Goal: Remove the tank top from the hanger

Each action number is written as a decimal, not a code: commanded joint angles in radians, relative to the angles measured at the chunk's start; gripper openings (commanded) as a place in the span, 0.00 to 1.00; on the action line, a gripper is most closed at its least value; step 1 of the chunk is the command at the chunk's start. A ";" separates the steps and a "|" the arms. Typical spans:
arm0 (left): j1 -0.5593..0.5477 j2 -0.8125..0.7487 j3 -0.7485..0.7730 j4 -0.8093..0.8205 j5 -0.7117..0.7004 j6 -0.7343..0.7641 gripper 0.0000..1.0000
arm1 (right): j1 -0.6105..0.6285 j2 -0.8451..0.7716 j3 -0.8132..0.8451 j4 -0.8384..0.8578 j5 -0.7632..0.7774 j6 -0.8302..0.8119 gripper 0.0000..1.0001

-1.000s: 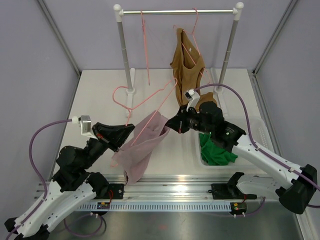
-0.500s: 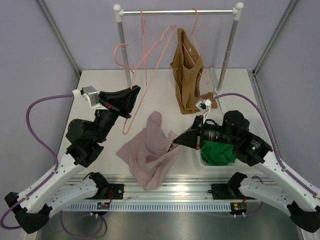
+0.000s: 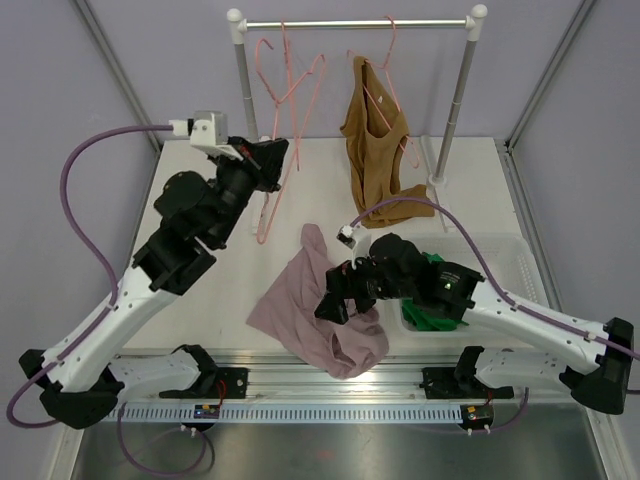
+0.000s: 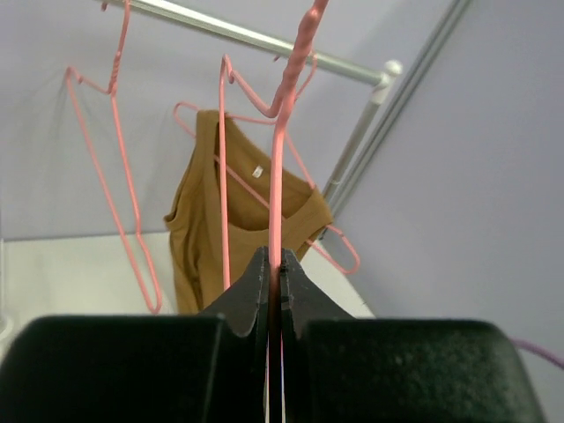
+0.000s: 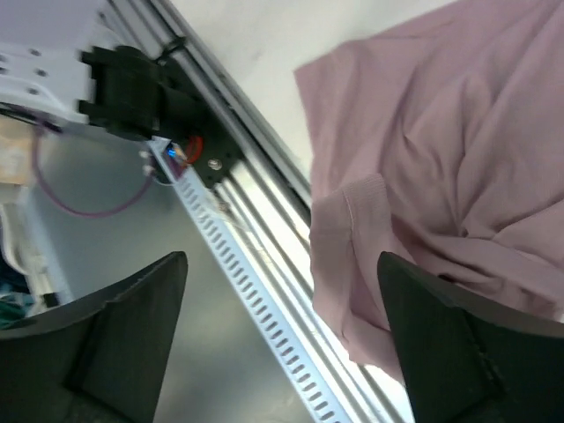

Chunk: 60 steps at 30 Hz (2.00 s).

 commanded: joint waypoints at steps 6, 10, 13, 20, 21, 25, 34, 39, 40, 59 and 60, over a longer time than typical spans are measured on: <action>-0.004 0.234 0.269 -0.251 -0.099 0.002 0.00 | 0.037 0.018 -0.012 0.024 0.317 0.030 1.00; -0.002 0.357 0.424 -0.321 -0.174 0.014 0.00 | 0.037 -0.025 -0.039 0.021 0.345 0.039 1.00; 0.006 0.472 0.560 -0.370 -0.223 0.007 0.00 | 0.038 -0.057 -0.054 0.016 0.362 0.051 0.99; 0.111 0.724 0.888 -0.464 -0.162 -0.038 0.00 | 0.037 -0.149 -0.088 0.021 0.351 0.076 0.99; 0.122 0.773 0.959 -0.464 -0.152 -0.038 0.00 | 0.037 -0.155 -0.098 0.022 0.348 0.076 0.99; 0.188 0.871 1.064 -0.458 -0.098 -0.041 0.00 | 0.037 -0.183 -0.123 0.028 0.343 0.079 1.00; 0.257 0.931 1.032 -0.406 -0.029 -0.044 0.00 | 0.037 -0.197 -0.157 0.038 0.339 0.071 0.99; 0.257 0.910 0.976 -0.393 -0.023 -0.045 0.00 | 0.037 -0.169 -0.155 0.056 0.342 0.059 0.99; 0.259 0.908 0.975 -0.395 -0.024 -0.044 0.00 | 0.038 -0.165 -0.154 0.059 0.343 0.058 1.00; 0.294 0.887 0.924 -0.404 0.010 -0.091 0.00 | 0.037 -0.140 -0.161 0.087 0.333 0.051 1.00; 0.294 0.883 0.915 -0.406 -0.003 -0.093 0.02 | 0.037 -0.140 -0.161 0.088 0.331 0.048 0.99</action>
